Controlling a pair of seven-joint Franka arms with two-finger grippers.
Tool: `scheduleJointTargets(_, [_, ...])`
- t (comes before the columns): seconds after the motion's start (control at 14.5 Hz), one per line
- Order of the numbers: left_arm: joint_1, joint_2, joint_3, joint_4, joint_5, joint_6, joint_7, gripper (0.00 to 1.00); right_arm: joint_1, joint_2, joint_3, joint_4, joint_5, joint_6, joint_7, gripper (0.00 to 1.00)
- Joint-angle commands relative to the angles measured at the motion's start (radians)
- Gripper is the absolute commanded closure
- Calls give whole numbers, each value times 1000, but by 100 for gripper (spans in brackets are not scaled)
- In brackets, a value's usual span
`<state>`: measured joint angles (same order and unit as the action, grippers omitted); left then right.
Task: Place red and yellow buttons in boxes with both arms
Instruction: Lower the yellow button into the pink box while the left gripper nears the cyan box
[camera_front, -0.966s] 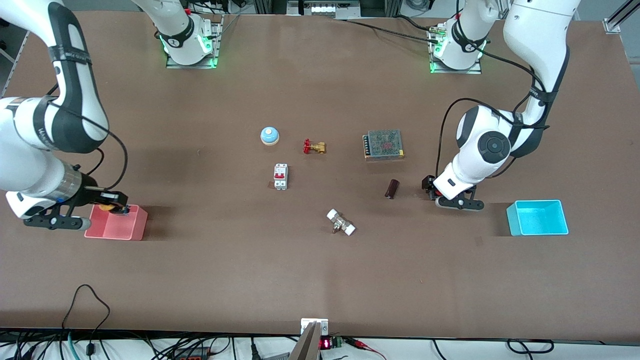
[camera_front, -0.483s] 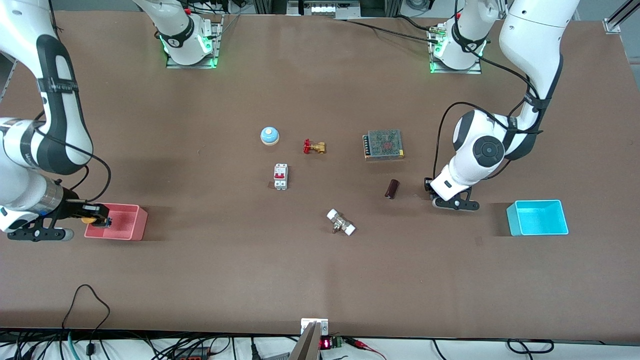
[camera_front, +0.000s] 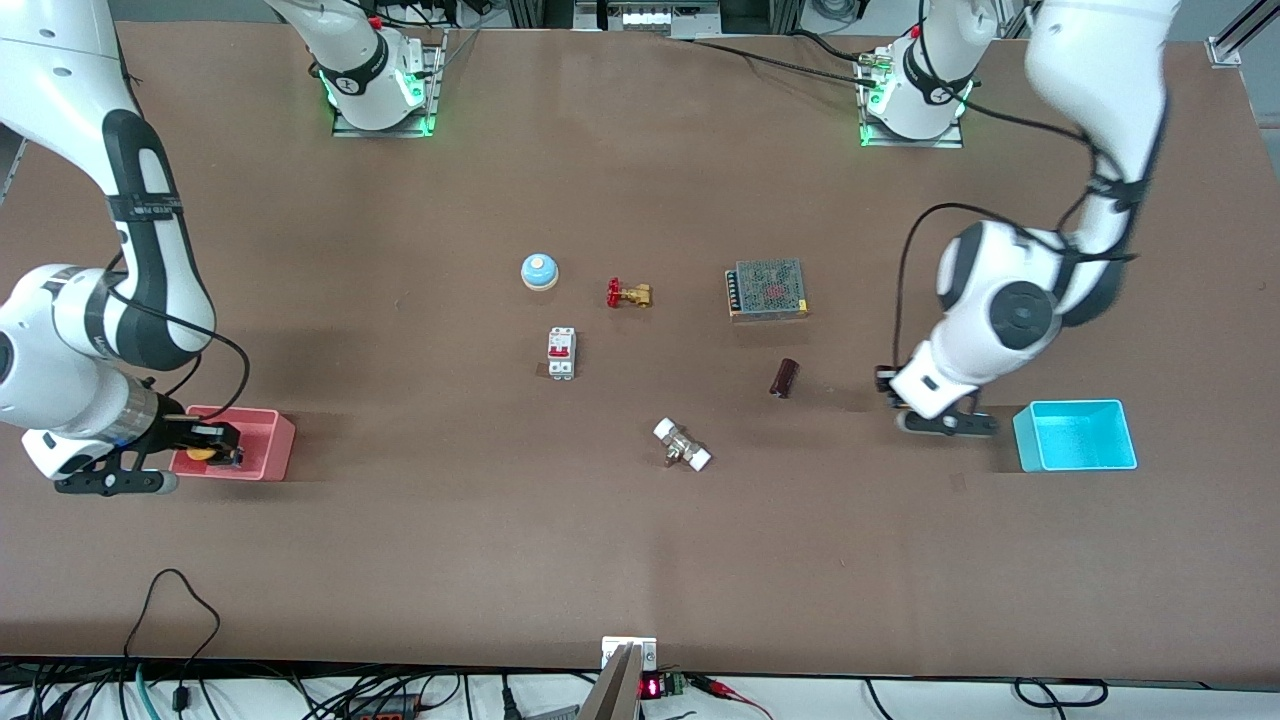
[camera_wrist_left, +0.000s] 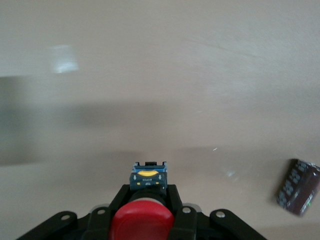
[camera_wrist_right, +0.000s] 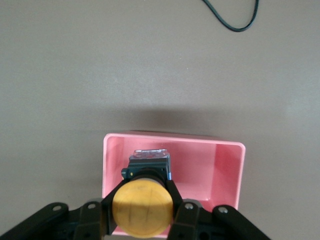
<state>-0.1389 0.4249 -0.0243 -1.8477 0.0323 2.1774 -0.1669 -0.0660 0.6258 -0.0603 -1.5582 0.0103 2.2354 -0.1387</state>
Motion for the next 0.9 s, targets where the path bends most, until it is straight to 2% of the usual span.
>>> scheduleJointTargets(0.0, [74, -6, 7, 140, 15, -171, 73, 84, -5, 29, 5, 23, 14, 4, -24, 72])
scheduleJointTargets(0.28, [235, 8, 11, 191, 17, -165, 277, 84, -9, 49, 4, 17, 11, 38, -39, 71])
scheduleJointTargets(0.55, [312, 95, 11, 265, 90, -148, 313, 84, -18, 71, 4, 15, 13, 43, -48, 71])
scheduleJointTargets(0.83, [344, 201, 11, 262, 90, 19, 316, 83, -28, 81, 5, 13, 13, 49, -50, 70])
